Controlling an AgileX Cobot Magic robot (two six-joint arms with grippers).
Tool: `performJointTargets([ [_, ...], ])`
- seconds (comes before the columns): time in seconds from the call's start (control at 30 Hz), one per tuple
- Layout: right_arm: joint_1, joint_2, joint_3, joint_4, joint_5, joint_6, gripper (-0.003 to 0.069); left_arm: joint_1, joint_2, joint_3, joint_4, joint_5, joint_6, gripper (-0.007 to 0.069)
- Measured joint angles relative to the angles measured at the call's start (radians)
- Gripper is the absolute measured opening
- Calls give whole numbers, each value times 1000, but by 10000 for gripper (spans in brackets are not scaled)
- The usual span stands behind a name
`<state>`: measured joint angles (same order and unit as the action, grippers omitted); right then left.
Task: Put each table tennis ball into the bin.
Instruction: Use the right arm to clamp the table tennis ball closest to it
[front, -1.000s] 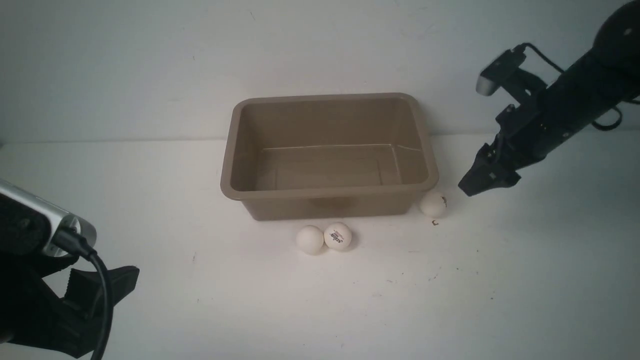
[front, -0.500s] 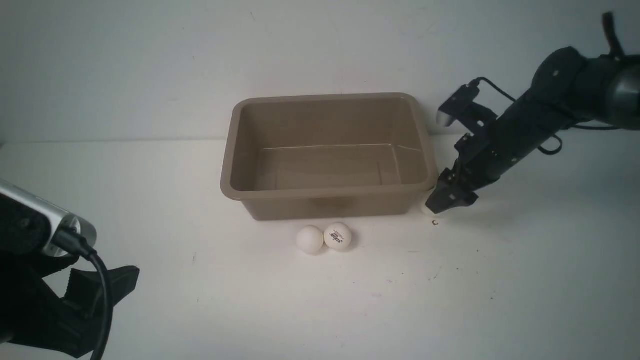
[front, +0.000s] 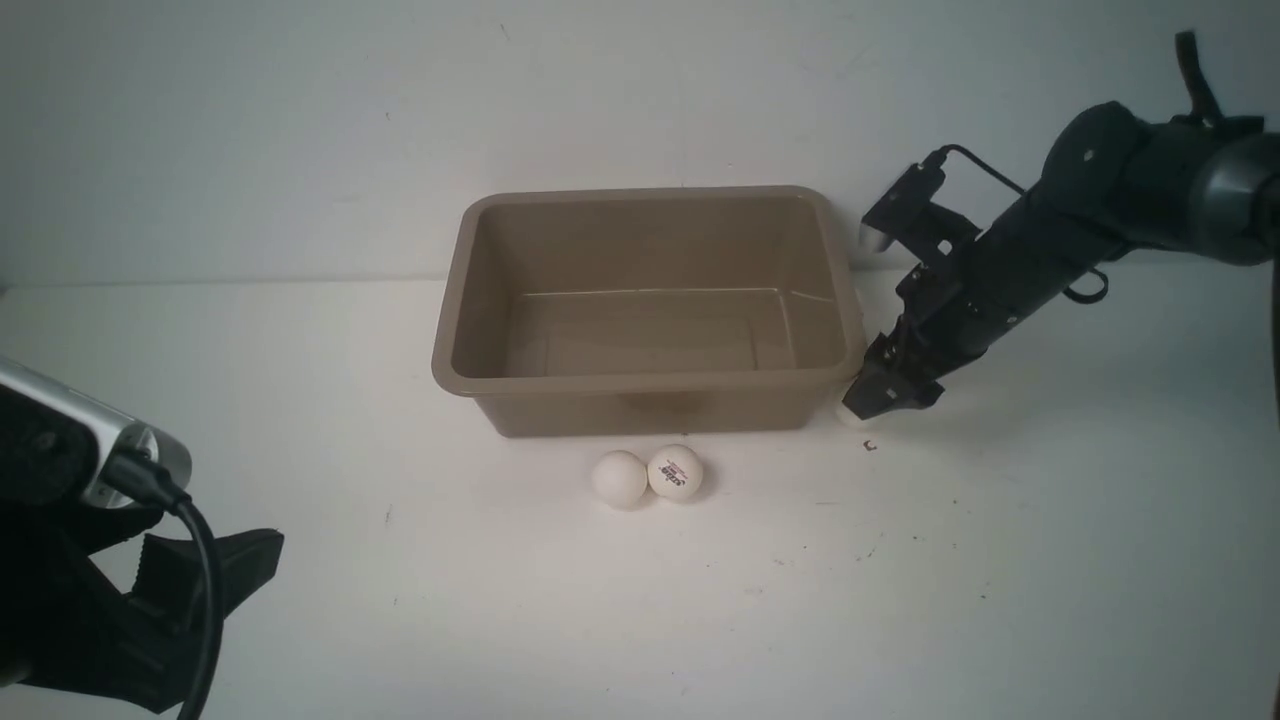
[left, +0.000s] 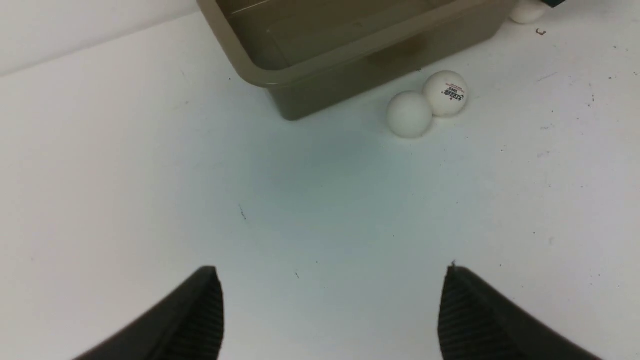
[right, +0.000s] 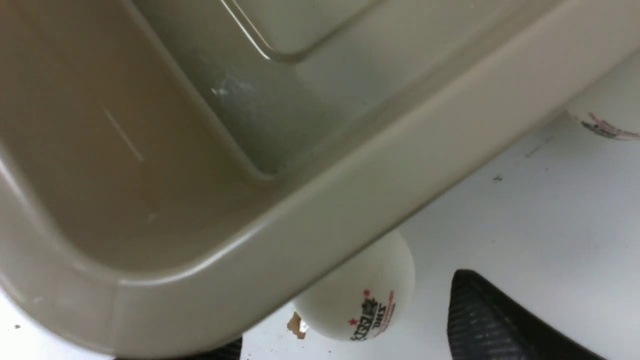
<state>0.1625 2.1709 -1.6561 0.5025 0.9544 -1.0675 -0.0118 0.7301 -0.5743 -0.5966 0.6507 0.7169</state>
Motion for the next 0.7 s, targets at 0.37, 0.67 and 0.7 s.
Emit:
performJointTargets([
  [0.37,1,23,-1,34,-10,-4,469,0,0,0,-1,0,0,520],
  [0.67,1,31,-1,72,-21,-3,371,0,0,0,-1,0,0,520],
  [0.7,1,31,-1,70,-21,-3,365,0,0,0,-1,0,0,520],
])
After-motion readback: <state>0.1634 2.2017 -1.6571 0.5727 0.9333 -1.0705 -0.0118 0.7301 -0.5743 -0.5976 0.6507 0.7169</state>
